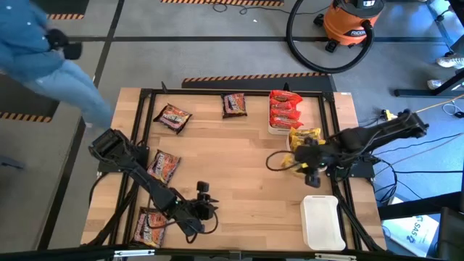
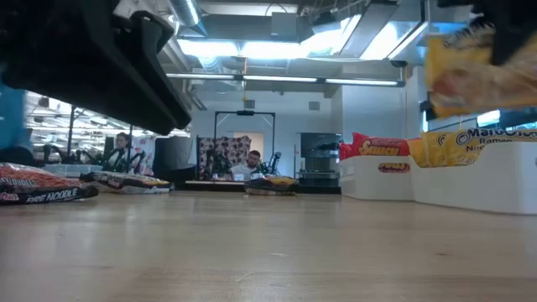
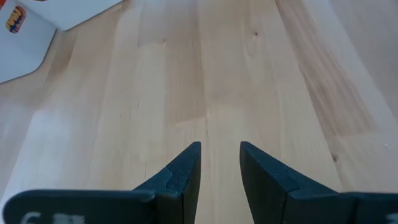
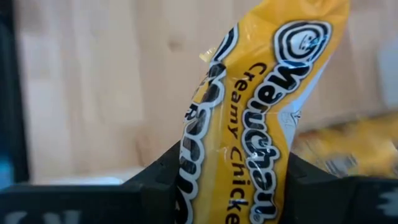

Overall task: Sort Maruchan noodles
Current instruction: Put the yellow noodle pack into the middle white bin

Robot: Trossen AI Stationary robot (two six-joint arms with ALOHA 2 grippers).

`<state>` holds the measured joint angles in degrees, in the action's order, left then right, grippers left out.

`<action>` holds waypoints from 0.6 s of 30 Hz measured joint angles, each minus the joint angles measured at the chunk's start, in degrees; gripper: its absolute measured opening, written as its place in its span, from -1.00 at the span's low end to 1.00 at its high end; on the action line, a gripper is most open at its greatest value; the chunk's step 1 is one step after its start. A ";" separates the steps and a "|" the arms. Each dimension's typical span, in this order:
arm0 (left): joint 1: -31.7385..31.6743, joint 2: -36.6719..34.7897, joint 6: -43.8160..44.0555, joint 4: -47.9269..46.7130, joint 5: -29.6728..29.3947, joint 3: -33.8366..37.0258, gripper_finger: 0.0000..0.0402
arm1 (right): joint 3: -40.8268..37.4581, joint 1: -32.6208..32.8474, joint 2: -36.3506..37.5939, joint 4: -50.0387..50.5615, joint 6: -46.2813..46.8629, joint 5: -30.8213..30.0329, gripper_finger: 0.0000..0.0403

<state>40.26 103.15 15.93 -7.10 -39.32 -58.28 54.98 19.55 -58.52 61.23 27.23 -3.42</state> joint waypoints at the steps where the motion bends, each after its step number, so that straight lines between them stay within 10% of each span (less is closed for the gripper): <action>1: -0.24 0.00 0.00 0.05 0.24 0.00 -0.48 | 0.00 0.25 0.16 2.09 0.58 -0.51 -0.36; 18: -1.67 0.00 0.00 0.16 1.52 0.00 -0.48 | -5.62 0.33 0.17 12.20 0.59 -6.11 -0.36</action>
<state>38.59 103.15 15.93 -6.94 -37.80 -58.28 49.36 19.88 -58.35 73.43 27.82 -9.54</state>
